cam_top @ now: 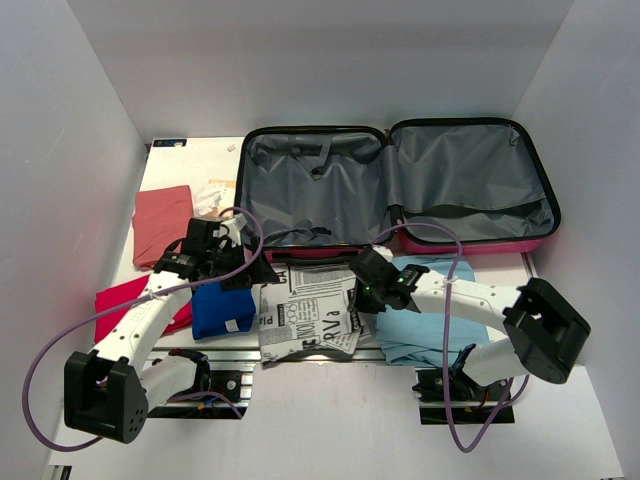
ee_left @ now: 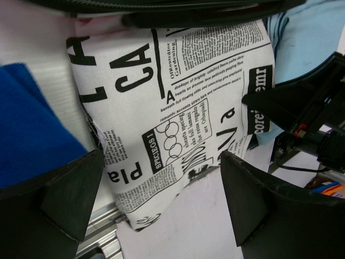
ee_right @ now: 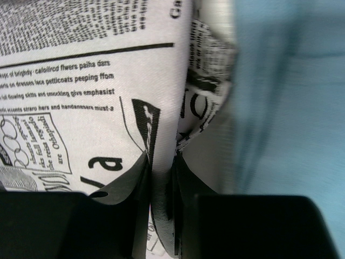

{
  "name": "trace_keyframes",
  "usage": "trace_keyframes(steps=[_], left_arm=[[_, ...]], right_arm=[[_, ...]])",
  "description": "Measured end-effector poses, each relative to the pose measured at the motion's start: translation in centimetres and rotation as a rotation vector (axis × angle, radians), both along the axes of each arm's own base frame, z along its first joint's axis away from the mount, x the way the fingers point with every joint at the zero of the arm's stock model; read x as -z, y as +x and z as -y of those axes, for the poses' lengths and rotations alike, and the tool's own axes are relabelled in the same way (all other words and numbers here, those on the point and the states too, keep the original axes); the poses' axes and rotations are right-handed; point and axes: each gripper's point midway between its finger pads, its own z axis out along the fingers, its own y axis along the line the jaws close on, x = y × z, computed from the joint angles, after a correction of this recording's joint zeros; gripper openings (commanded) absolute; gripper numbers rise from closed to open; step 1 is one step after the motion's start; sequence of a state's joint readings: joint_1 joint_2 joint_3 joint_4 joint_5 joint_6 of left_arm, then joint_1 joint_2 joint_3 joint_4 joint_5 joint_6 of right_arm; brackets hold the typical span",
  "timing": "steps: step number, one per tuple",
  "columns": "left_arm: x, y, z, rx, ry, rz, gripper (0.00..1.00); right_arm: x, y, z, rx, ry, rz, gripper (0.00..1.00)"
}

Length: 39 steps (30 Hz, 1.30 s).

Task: Pack the luggage

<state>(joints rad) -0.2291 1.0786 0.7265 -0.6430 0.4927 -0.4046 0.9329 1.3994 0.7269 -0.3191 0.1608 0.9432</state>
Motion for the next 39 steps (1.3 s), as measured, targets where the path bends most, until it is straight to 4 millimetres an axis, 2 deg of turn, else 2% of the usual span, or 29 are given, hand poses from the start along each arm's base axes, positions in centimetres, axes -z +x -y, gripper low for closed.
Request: trace_keyframes(steps=[3, 6, 11, 14, 23, 25, 26, 29, 32, 33, 35, 36, 37, 39], left_arm=[[-0.2, 0.1, 1.8, 0.045, 0.011, 0.032, 0.98], [1.2, -1.0, 3.7, 0.105, 0.057, -0.009, 0.98], [2.1, -3.3, 3.7, 0.099, 0.095, -0.023, 0.98], [2.6, -4.1, 4.0, 0.091, 0.080, -0.028, 0.98], [7.4, -5.7, 4.1, 0.093, 0.134, -0.097, 0.97], [8.2, -6.1, 4.3, 0.096, 0.133, -0.107, 0.95], [8.5, -6.2, 4.4, 0.099, 0.131, -0.109, 0.90], [8.6, -5.9, 5.5, 0.107, 0.102, -0.086, 0.85], [8.8, -5.4, 6.6, 0.117, 0.077, -0.073, 0.69], [8.9, -5.3, 6.9, 0.121, 0.072, -0.075, 0.50], [9.5, -5.2, 6.9, 0.116, 0.092, -0.080, 0.30], [9.6, -5.2, 7.0, 0.113, 0.097, -0.087, 0.12], [9.4, -5.1, 7.2, 0.111, 0.093, -0.087, 0.04], [9.0, -5.2, 7.3, 0.122, 0.105, -0.079, 0.00]], right_arm=[[0.1, 0.1, 1.9, 0.046, -0.028, -0.002, 0.00], [0.1, -0.1, 3.7, 0.094, -0.038, -0.006, 0.00], [0.3, -0.7, 5.6, 0.139, 0.002, 0.010, 0.00], [0.3, -0.7, 5.6, 0.124, 0.022, 0.022, 0.00], [0.8, -0.5, 5.3, 0.044, -0.014, 0.020, 0.00], [0.8, -0.5, 5.2, 0.029, -0.019, 0.020, 0.00], [0.8, -0.5, 5.2, 0.023, -0.020, 0.021, 0.00], [0.9, -0.5, 5.1, 0.009, -0.020, 0.019, 0.00], [0.9, -0.5, 5.0, -0.009, -0.023, 0.019, 0.00], [0.9, -0.5, 5.0, -0.014, -0.024, 0.019, 0.00], [0.8, -0.5, 5.0, -0.026, -0.028, 0.022, 0.00], [0.8, -0.4, 5.0, -0.031, -0.026, 0.024, 0.00], [0.8, -0.4, 4.9, -0.037, -0.026, 0.026, 0.00], [0.7, -0.4, 4.9, -0.053, -0.029, 0.031, 0.00]])
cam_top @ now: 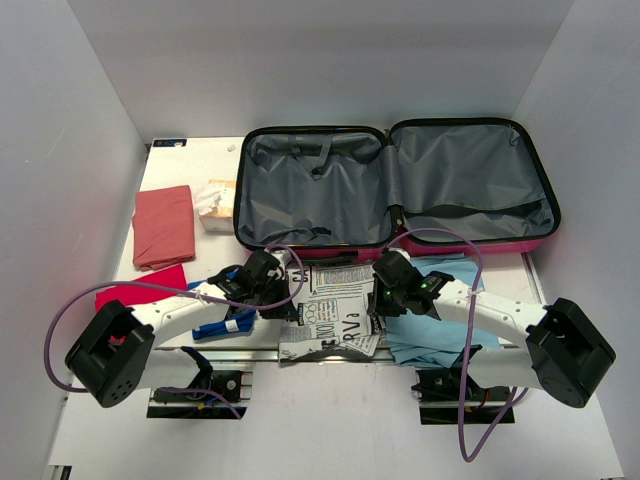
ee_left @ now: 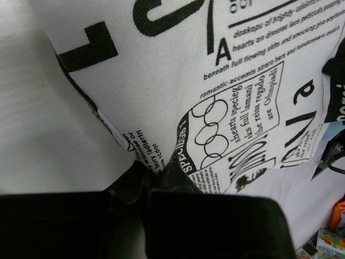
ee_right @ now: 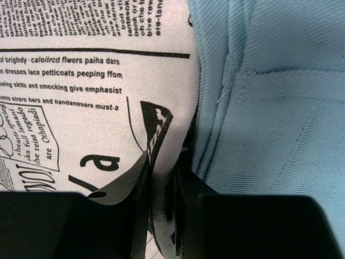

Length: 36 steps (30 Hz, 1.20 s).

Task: Pack the luggage

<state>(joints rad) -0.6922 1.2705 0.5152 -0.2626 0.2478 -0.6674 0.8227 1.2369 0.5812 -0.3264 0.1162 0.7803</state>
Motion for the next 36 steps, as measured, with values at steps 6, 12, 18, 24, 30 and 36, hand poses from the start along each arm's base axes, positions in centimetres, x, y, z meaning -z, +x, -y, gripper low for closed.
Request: trace_keyframes(steps=[6, 12, 18, 24, 30, 36], left_arm=[[-3.8, -0.2, 0.7, 0.029, -0.008, 0.052, 0.00], [-11.6, 0.7, 3.5, 0.100, -0.116, 0.178, 0.00], [-20.4, 2.4, 5.7, 0.164, -0.203, 0.359, 0.00], [-28.4, 5.7, 6.7, 0.152, -0.229, 0.584, 0.00], [-32.0, 11.8, 8.0, 0.065, -0.117, 0.716, 0.00], [-34.1, 16.5, 10.2, 0.060, -0.057, 0.798, 0.00]], right_arm=[[-1.0, -0.1, -0.4, -0.081, -0.016, 0.021, 0.00], [-7.0, 0.9, -3.1, -0.201, 0.051, 0.153, 0.00], [-15.5, 2.9, -5.1, -0.240, 0.118, 0.344, 0.00], [-22.4, 6.4, -4.9, -0.157, 0.122, 0.548, 0.00], [-26.9, 11.0, -4.9, -0.043, 0.046, 0.679, 0.00], [-29.4, 15.1, -3.9, 0.061, -0.033, 0.757, 0.00]])
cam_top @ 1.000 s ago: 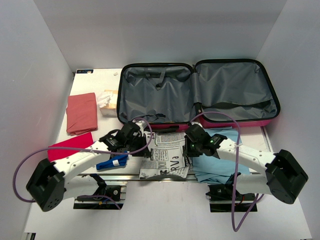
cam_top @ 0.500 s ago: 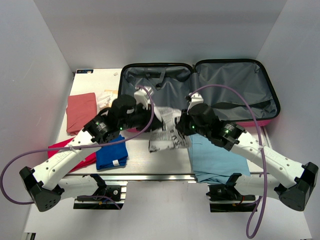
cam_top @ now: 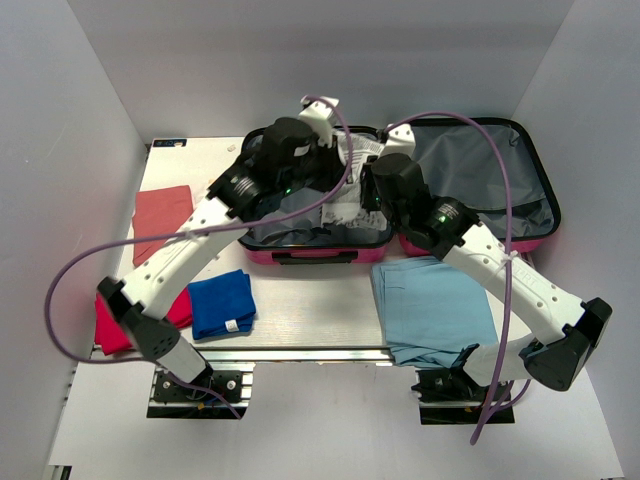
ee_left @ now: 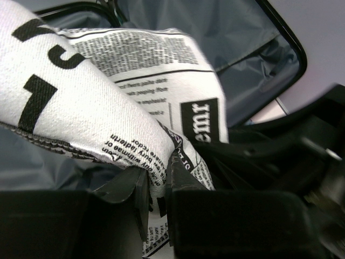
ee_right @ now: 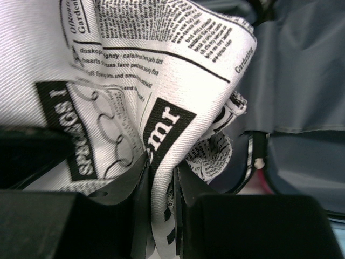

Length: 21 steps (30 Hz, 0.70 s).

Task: Pack the luggage

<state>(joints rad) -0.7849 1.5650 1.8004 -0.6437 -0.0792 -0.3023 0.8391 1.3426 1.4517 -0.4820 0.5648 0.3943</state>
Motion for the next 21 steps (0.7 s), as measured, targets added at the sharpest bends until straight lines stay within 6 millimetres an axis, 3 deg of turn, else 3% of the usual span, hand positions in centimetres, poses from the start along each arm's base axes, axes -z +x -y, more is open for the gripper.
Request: trace_keyframes(steps=[4, 10, 15, 21], left_arm=[[1.1, 3.0, 1.4, -0.009, 0.025, -0.001, 0.00], [6.8, 8.4, 0.2, -0.087, 0.112, -0.081, 0.00], [11.2, 12.9, -2.6, -0.151, 0.175, -0.117, 0.00], [16.7, 17.0, -4.4, -0.190, 0.202, -0.192, 0.00]], right_arm=[[-0.3, 1.5, 1.8, 0.063, -0.028, 0.020, 0.00], [2.3, 5.6, 3.3, 0.115, -0.101, -0.001, 0.00], [6.0, 10.1, 2.2, 0.104, -0.113, -0.050, 0.00], [10.6, 15.1, 0.8, 0.084, -0.117, -0.113, 0.00]])
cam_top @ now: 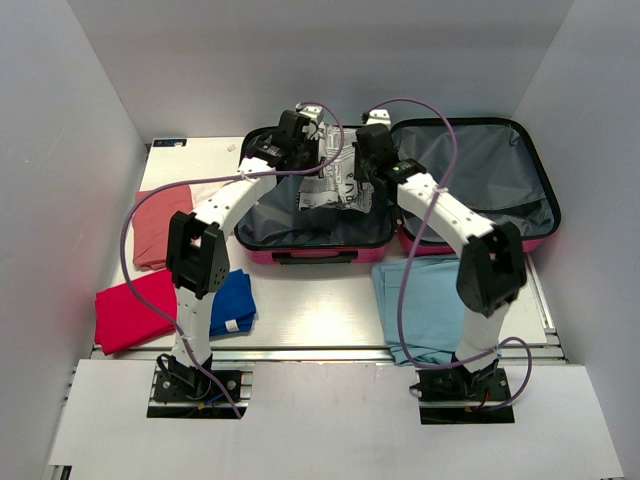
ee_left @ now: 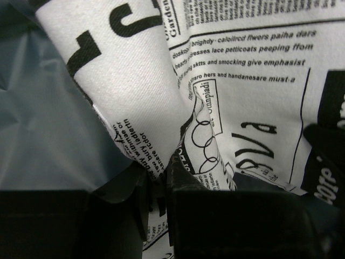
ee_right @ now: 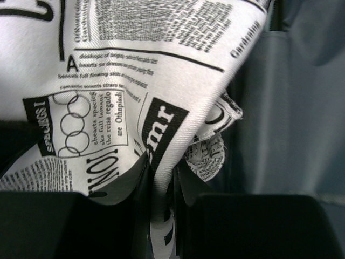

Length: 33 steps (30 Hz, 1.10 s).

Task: Pack the luggage

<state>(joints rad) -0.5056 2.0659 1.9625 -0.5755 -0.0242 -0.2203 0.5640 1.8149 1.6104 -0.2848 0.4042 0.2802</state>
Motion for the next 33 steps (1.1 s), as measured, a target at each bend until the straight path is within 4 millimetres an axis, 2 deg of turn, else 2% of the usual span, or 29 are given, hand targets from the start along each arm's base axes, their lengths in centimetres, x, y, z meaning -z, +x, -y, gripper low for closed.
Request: trace_keyframes(steps=[2, 8, 13, 21, 22, 23, 24, 25, 26, 27, 29, 30, 33], left_arm=[[2.1, 1.0, -0.7, -0.011, 0.000, -0.033, 0.00], [6.0, 2.7, -2.3, -0.032, -0.017, -0.098, 0.00], [8.7, 3.9, -3.8, -0.071, -0.037, -0.152, 0.00], [10.9, 4.1, -4.9, -0.094, -0.076, -0.209, 0.00], [11.2, 4.2, -5.0, -0.098, -0.074, -0.217, 0.07], [11.5, 4.3, -5.0, -0.102, -0.072, -0.225, 0.19], [11.8, 4.6, -5.2, -0.108, -0.072, -0.231, 0.23], [12.0, 4.8, -5.2, -0.112, -0.070, -0.237, 0.32], [12.3, 5.0, -5.2, -0.115, -0.068, -0.243, 0.59], [12.6, 5.1, -5.3, -0.118, -0.064, -0.253, 0.72], [12.7, 5.0, -5.5, -0.127, -0.061, -0.262, 0.92], [12.6, 5.0, -5.6, -0.126, -0.059, -0.257, 0.98], [11.7, 5.1, -5.9, -0.139, -0.059, -0.241, 0.98]], right_arm=[[1.8, 1.5, -0.4, -0.005, -0.001, -0.033, 0.00], [6.1, 3.9, -0.5, -0.019, 0.004, -0.112, 0.00], [7.8, 6.4, -1.3, -0.033, 0.034, -0.145, 0.00], [9.4, 7.2, -0.6, 0.005, 0.071, -0.212, 0.00], [9.6, 7.3, -0.4, 0.012, 0.073, -0.218, 0.00], [9.8, 7.3, -0.4, 0.017, 0.075, -0.225, 0.00], [10.0, 7.3, -0.3, 0.023, 0.075, -0.231, 0.22], [10.2, 7.5, -0.2, 0.028, 0.075, -0.237, 0.34], [10.3, 7.6, -0.1, 0.035, 0.080, -0.243, 0.56], [10.2, 7.8, 0.0, 0.039, 0.083, -0.243, 0.73], [10.0, 7.7, -0.1, 0.031, 0.084, -0.247, 0.87], [9.7, 7.8, -0.1, 0.028, 0.087, -0.247, 0.88], [8.7, 7.9, -0.4, 0.006, 0.092, -0.232, 0.89]])
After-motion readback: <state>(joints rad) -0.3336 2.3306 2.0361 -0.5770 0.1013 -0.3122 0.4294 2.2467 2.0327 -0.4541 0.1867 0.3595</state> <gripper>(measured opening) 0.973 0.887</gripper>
